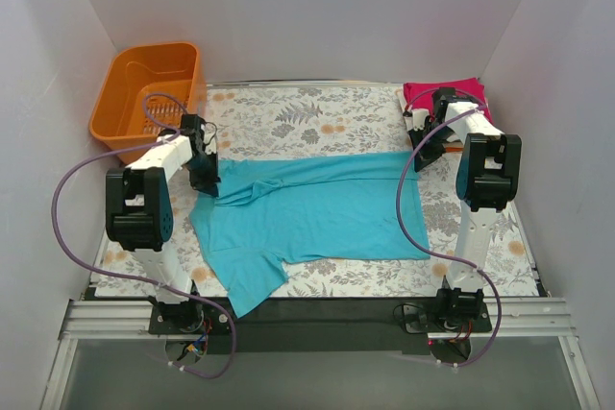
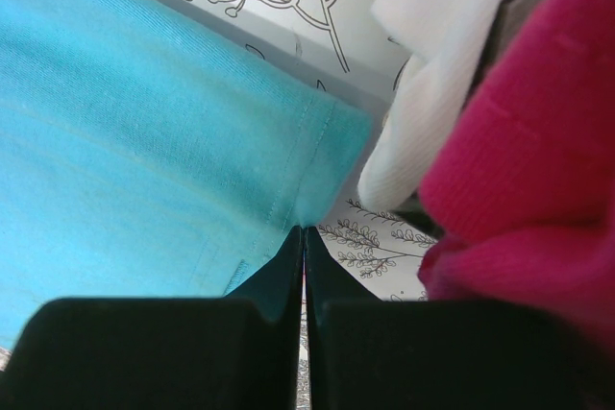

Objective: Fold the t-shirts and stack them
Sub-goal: Fold the tshirt

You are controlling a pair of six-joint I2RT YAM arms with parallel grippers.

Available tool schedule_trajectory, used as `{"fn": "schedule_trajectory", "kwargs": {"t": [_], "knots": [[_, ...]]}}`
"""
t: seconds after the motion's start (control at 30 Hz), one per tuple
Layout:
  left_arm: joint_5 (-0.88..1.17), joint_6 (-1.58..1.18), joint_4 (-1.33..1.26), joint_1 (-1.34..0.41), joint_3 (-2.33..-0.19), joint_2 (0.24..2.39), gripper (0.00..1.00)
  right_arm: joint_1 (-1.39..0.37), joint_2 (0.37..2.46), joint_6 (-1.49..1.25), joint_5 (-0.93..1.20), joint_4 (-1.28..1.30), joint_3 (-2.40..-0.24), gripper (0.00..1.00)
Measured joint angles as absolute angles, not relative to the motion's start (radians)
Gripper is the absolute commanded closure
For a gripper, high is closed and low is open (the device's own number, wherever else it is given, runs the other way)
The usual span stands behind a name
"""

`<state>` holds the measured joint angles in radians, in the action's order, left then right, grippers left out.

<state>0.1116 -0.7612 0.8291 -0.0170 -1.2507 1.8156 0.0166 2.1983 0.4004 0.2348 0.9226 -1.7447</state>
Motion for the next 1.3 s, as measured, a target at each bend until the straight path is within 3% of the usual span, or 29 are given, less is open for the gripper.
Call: {"fn": "schedule_trajectory", "kwargs": {"t": [0.03,0.13,0.17,0.23,0.27,0.5,0.7,0.83,0.93,1.0,1.17,1.3], "knots": [[0.11,-0.761,0.829,-0.017,-1.242,1.816,0.93,0.017,2.198,0.4,0.235,0.923,-1.745,0.99],[0.105,-0.753,0.826,-0.016,-1.228,1.816,0.59,0.017,2.198,0.4,0.235,0.923,-1.745,0.99],[0.111,-0.75,0.826,-0.015,-1.235,1.816,0.56,0.017,2.198,0.4,0.235,0.923,-1.745,0.99],[0.136,-0.717,0.823,-0.009,-1.256,1.813,0.38,0.017,2.198,0.4,0.235,0.923,-1.745,0.99],[0.168,-0.687,0.807,-0.008,-1.261,1.799,0.38,0.017,2.198,0.4,0.235,0.923,-1.745,0.99],[0.306,-0.549,0.771,-0.103,-1.274,1.616,0.41,0.017,2.198,0.4,0.238,0.925,-1.745,0.99],[0.307,-0.527,0.732,-0.241,-1.265,1.703,0.39,0.017,2.198,0.4,0.238,0.925,-1.745,0.99],[0.296,-0.521,0.71,-0.263,-1.265,1.773,0.44,0.017,2.198,0.4,0.238,0.926,-1.745,0.99],[0.295,-0.522,0.702,-0.27,-1.265,1.81,0.52,0.017,2.198,0.4,0.238,0.926,-1.745,0.99],[0.295,-0.524,0.702,-0.274,-1.265,1.821,0.64,0.017,2.198,0.4,0.237,0.926,-1.745,0.99],[0.297,-0.532,0.694,-0.288,-1.262,1.821,0.71,0.017,2.198,0.4,0.238,0.926,-1.745,0.99],[0.297,-0.541,0.679,-0.291,-1.25,1.822,0.9,0.017,2.198,0.4,0.238,0.926,-1.745,0.99]]}}
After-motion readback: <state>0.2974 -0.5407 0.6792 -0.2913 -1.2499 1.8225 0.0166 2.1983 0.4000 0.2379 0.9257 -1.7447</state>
